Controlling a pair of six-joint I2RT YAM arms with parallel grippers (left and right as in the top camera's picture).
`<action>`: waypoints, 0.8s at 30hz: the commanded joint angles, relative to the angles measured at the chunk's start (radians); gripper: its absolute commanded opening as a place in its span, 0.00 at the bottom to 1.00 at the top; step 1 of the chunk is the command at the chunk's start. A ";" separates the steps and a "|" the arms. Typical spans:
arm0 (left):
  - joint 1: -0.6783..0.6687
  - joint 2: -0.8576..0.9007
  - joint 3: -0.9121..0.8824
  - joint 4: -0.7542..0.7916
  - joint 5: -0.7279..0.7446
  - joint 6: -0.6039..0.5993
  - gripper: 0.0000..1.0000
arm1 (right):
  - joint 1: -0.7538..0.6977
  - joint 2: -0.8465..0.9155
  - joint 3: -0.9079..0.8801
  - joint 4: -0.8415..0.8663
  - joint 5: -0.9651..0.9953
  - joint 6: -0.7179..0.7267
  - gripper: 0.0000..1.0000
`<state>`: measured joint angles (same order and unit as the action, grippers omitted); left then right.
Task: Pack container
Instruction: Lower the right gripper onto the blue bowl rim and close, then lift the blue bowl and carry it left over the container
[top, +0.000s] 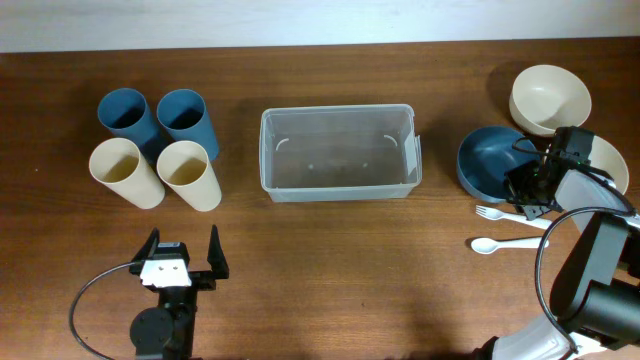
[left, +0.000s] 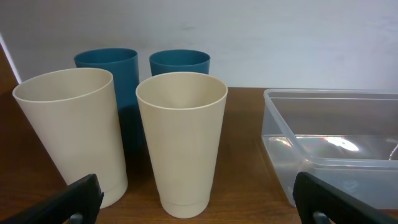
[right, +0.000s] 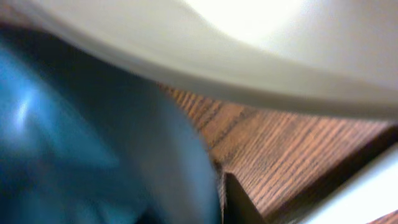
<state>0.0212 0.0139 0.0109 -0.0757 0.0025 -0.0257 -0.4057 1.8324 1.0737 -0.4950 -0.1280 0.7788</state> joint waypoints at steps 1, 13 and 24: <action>0.006 -0.009 -0.002 -0.007 -0.002 0.013 1.00 | 0.006 0.006 0.012 0.003 0.005 -0.003 0.06; 0.006 -0.009 -0.002 -0.007 -0.002 0.013 1.00 | 0.006 -0.046 0.021 -0.006 -0.053 -0.003 0.04; 0.006 -0.009 -0.002 -0.007 -0.002 0.012 1.00 | 0.006 -0.299 0.073 -0.085 -0.234 -0.043 0.04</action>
<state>0.0212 0.0135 0.0109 -0.0753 0.0025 -0.0257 -0.4049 1.6306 1.0924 -0.5591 -0.2848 0.7593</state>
